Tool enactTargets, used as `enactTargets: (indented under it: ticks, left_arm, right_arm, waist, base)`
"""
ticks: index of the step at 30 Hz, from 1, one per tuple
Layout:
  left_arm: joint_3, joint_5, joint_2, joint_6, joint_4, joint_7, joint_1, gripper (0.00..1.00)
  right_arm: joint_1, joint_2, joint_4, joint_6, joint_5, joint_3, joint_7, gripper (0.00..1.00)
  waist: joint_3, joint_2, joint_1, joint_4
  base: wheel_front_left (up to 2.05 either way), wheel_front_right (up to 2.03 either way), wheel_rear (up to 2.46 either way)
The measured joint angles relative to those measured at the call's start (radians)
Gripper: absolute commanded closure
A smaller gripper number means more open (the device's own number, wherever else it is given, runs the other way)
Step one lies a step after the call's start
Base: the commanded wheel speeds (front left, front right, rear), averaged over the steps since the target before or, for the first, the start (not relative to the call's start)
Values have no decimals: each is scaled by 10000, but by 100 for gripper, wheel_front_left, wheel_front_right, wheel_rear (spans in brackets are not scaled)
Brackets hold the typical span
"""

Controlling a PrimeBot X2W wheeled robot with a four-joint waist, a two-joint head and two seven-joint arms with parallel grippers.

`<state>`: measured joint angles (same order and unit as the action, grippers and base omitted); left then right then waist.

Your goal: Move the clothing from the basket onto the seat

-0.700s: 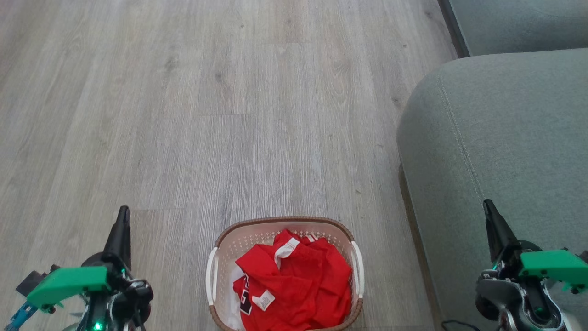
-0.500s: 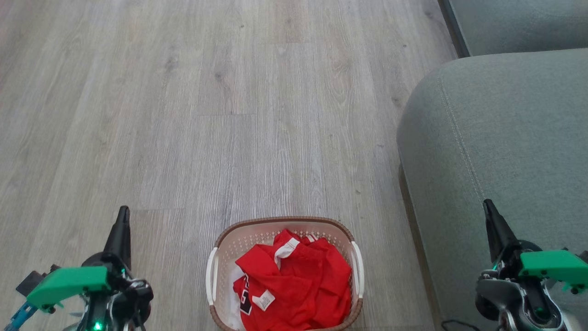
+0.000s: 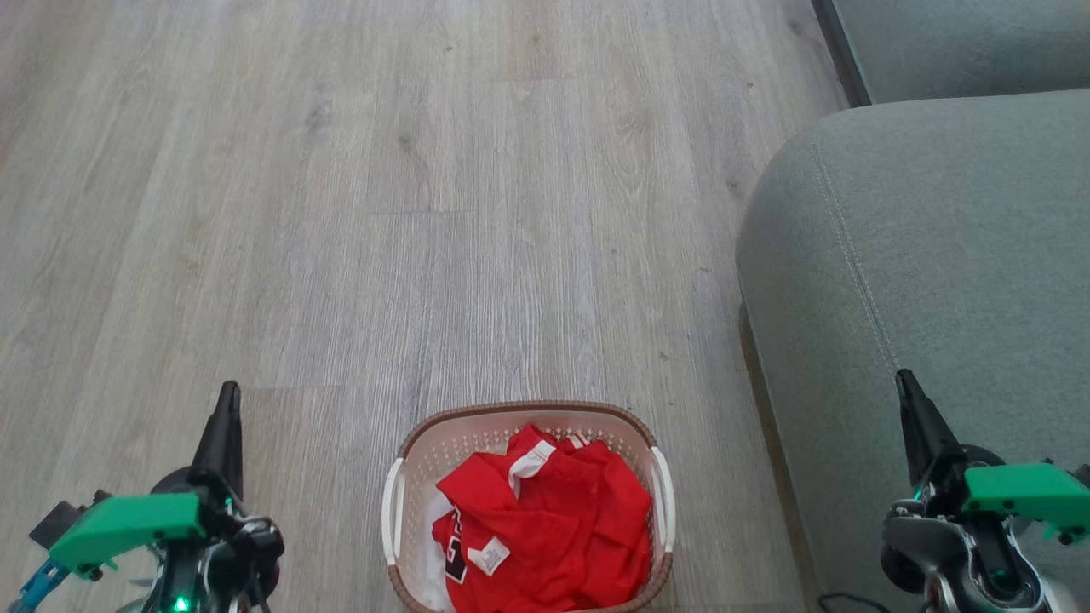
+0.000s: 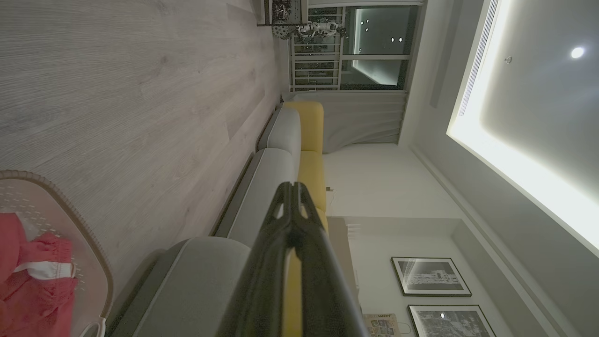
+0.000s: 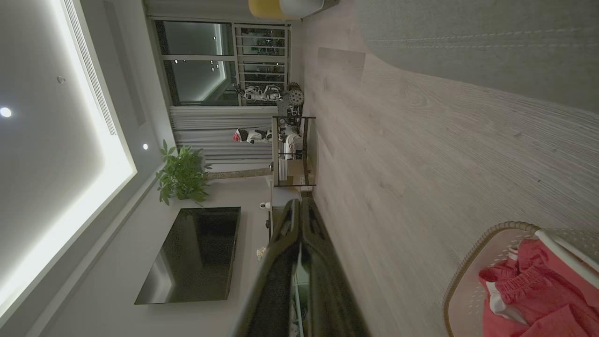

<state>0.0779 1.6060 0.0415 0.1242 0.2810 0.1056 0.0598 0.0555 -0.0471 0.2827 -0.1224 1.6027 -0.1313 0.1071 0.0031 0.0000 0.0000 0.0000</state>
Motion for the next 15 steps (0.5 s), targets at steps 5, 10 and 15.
enactTargets:
  ticks: [5, 10, 15]
  left_arm:
    - [-27, 0, -35, -12, 360, -13, -149, 0]
    - [-69, 0, -144, -15, 869, -48, -795, 0]
    - [-148, -12, -142, -15, 775, -198, -781, 0]
  right_arm:
    - [-142, 12, 362, 6, 0, 44, -2, 0]
    - [-708, 75, 895, 8, 0, 134, -19, 0]
    - [-650, 75, 857, 8, -15, 272, -169, 0]
  waist:
    - [0, 0, 0, 0]
    - [-7, 0, 0, 1]
    - [-23, 0, 0, 3]
  base:
    - [0, 0, 0]
    - [0, 0, 0]
    - [0, 0, 0]
